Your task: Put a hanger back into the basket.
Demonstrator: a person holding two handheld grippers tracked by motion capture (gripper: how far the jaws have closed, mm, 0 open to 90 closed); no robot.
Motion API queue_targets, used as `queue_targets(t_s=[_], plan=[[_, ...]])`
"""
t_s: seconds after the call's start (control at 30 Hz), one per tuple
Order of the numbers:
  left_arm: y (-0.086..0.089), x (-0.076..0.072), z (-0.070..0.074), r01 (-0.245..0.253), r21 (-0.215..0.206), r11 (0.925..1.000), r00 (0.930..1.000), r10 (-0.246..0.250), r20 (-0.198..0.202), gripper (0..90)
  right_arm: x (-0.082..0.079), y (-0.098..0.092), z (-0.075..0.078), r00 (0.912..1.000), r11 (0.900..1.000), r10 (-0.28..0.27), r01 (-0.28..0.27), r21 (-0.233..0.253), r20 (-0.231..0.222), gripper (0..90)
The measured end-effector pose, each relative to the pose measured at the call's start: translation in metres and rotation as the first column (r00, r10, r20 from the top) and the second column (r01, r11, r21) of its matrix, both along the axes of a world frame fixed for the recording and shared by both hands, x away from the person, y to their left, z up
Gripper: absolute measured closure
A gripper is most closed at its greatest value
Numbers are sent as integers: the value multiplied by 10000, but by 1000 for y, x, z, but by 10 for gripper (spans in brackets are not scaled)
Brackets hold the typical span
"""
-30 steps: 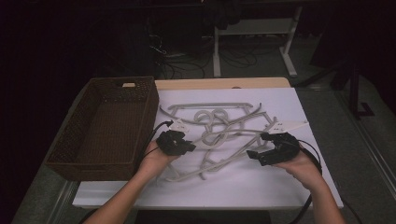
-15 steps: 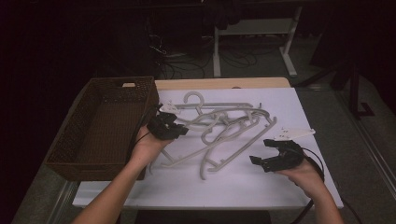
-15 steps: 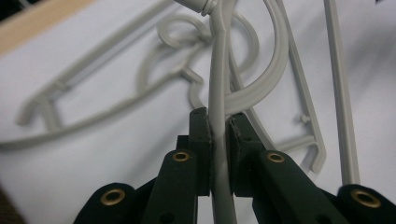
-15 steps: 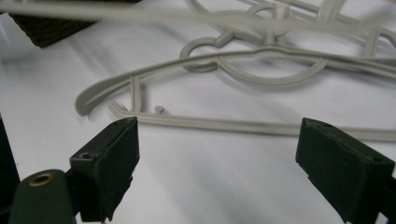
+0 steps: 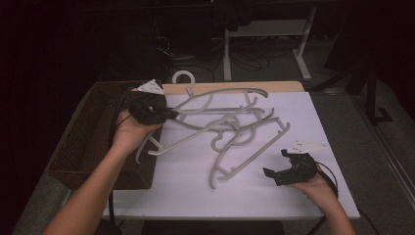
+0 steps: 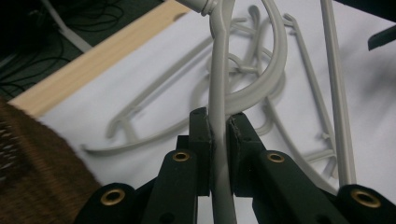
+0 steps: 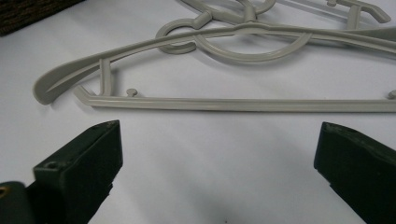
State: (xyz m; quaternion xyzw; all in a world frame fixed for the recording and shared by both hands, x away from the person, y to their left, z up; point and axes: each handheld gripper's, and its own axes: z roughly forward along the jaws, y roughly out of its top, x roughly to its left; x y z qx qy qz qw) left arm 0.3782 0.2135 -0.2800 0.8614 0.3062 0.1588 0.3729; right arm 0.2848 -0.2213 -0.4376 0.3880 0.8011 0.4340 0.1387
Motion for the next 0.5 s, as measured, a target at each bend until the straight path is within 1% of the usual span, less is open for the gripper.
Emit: queue_targets(t_s=[0.17, 0.27, 0.33, 0.37, 0.4, 0.5], plan=[[34, 6, 12, -483, -32, 9988, 9986, 484, 225, 821, 1, -2, -2, 9999, 9999, -125, 125, 10, 41, 7], [53, 8, 15, -684, -57, 9976, 9972, 686, 308, 821, 2, -1, -5, 9999, 9999, -103, 103, -67, -42, 7], [68, 8, 17, -902, -29, 9959, 9951, 902, 414, 821, 3, -1, -6, 9999, 9999, -112, 111, -112, -60, 7], [68, 8, 17, -902, -29, 9959, 9951, 902, 414, 821, 3, -1, -6, 9999, 9999, -112, 111, -112, -60, 7], [83, 8, 17, -1167, 51, 9932, 9919, 1163, 520, 821, 3, -1, -7, 9999, 9998, -102, 100, -156, -98, 7], [104, 8, 17, -1563, 65, 9877, 9864, 1557, 534, 821, 3, -1, -7, 9999, 9997, -137, 135, -187, -97, 7]])
